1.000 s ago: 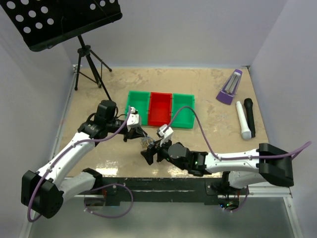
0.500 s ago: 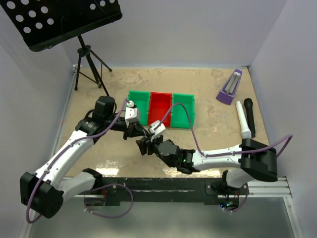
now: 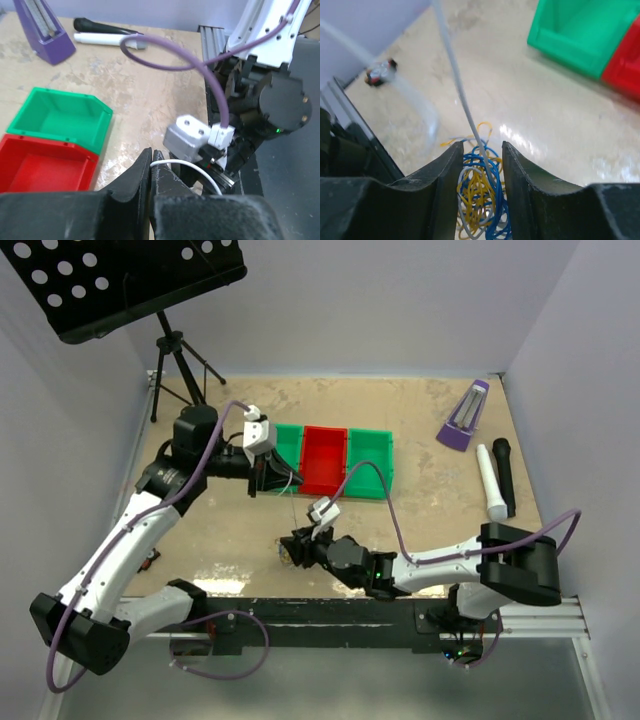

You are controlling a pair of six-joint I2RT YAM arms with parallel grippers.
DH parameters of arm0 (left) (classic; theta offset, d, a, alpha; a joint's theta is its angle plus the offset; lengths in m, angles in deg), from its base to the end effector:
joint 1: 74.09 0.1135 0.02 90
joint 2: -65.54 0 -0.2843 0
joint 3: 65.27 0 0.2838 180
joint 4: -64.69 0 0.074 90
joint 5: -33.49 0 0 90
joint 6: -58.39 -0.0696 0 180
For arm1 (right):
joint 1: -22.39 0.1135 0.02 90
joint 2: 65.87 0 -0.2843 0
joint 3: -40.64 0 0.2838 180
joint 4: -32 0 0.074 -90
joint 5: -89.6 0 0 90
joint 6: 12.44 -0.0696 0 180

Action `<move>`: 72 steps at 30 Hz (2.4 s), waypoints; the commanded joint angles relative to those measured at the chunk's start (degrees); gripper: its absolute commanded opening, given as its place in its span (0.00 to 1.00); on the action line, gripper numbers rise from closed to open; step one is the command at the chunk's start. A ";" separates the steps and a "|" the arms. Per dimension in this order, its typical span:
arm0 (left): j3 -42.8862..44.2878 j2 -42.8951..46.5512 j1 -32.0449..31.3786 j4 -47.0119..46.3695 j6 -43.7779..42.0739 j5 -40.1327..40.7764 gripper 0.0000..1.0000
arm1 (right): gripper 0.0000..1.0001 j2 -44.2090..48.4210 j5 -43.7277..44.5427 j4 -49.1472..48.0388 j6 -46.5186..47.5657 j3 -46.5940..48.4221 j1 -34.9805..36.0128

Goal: Untangle the cables

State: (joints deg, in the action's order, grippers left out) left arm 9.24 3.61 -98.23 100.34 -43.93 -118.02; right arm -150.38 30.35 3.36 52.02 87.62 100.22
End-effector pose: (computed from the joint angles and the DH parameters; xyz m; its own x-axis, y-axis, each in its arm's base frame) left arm 0.2139 -0.1629 0.3842 -0.1503 0.1789 -0.9723 0.9878 0.0680 -0.1402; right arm 0.1086 0.3347 0.2029 -0.3457 0.1547 -0.9255 -0.6479 0.6741 0.3547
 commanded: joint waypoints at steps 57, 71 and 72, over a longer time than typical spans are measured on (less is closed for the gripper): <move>19.62 8.32 0.32 -26.60 -6.58 38.05 0.00 | 0.51 4.00 13.82 18.95 -17.61 -0.05 -4.35; 12.94 6.65 0.32 -31.96 -8.95 39.97 0.00 | 0.55 13.49 15.14 21.94 -22.45 -3.65 -4.35; 11.89 6.47 0.32 -32.84 -9.21 41.46 0.00 | 0.56 14.28 15.22 22.20 -22.62 -3.82 -4.26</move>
State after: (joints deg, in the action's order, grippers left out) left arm 24.34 10.48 -98.12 72.39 -51.01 -80.65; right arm -139.56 43.59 24.35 31.14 84.32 95.78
